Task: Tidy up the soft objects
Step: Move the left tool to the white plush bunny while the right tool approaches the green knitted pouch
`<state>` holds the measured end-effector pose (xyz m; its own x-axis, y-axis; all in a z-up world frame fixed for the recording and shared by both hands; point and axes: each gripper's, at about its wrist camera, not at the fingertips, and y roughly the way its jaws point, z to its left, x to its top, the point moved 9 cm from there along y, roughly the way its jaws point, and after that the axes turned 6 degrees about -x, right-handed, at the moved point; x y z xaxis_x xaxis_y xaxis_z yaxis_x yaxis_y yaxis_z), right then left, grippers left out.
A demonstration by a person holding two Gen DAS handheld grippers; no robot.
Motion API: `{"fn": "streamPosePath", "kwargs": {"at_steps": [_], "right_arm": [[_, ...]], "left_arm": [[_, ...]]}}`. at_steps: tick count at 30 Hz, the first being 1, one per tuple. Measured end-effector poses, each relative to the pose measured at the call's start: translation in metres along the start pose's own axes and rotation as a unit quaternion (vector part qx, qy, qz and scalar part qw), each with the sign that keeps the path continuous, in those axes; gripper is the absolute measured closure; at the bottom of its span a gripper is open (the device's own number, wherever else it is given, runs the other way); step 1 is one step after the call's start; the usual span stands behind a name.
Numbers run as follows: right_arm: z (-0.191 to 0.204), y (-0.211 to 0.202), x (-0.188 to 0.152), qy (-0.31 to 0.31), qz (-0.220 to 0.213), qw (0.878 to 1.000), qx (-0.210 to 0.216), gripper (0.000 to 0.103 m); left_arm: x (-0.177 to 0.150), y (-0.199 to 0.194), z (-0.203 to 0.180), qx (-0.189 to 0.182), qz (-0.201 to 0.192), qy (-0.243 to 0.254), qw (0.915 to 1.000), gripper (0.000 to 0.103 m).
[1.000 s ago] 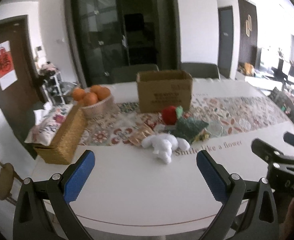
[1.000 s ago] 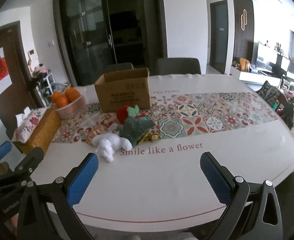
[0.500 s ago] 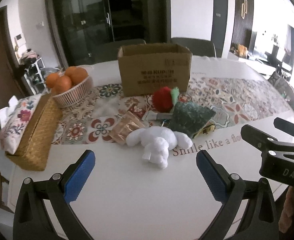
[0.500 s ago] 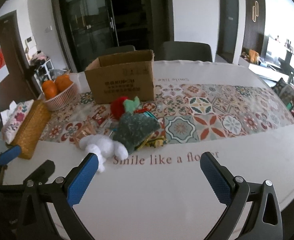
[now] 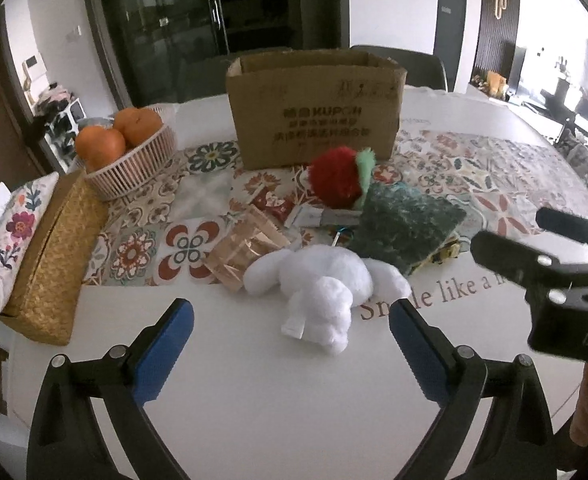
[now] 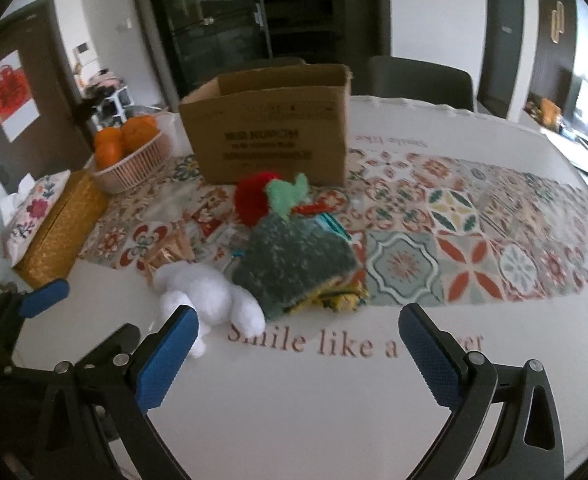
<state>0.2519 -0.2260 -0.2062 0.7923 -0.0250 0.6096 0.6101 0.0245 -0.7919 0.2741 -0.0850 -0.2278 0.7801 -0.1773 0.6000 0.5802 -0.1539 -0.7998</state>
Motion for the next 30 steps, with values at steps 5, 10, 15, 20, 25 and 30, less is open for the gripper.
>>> {"fn": "streamPosePath", "kwargs": {"at_steps": [5,10,15,20,25,30], "right_arm": [[0.004,0.012,0.013,-0.012,-0.014,1.0,0.021,0.007],[0.002,0.027,0.021,0.004,-0.023,0.999,0.044,0.021],[-0.005,0.054,0.012,0.064,0.017,0.995,0.068,0.028],[-0.005,0.074,-0.003,0.079,0.049,0.992,0.082,0.033],[-0.004,0.085,-0.003,0.082,0.057,0.991,0.086,0.033],[-0.004,0.093,0.0,0.085,0.06,0.991,0.086,0.041]], "left_arm": [[-0.005,0.015,0.001,0.008,0.012,-0.007,0.9999,0.009],[-0.013,0.03,-0.001,0.006,0.028,-0.01,0.9995,0.017],[-0.015,0.046,0.001,0.009,0.042,-0.013,0.999,0.025],[-0.02,0.06,0.002,0.004,0.057,-0.012,0.9983,0.025],[-0.021,0.067,-0.003,-0.01,0.059,-0.01,0.9981,0.026],[-0.025,0.082,-0.002,-0.016,0.071,-0.009,0.9973,0.026]]}}
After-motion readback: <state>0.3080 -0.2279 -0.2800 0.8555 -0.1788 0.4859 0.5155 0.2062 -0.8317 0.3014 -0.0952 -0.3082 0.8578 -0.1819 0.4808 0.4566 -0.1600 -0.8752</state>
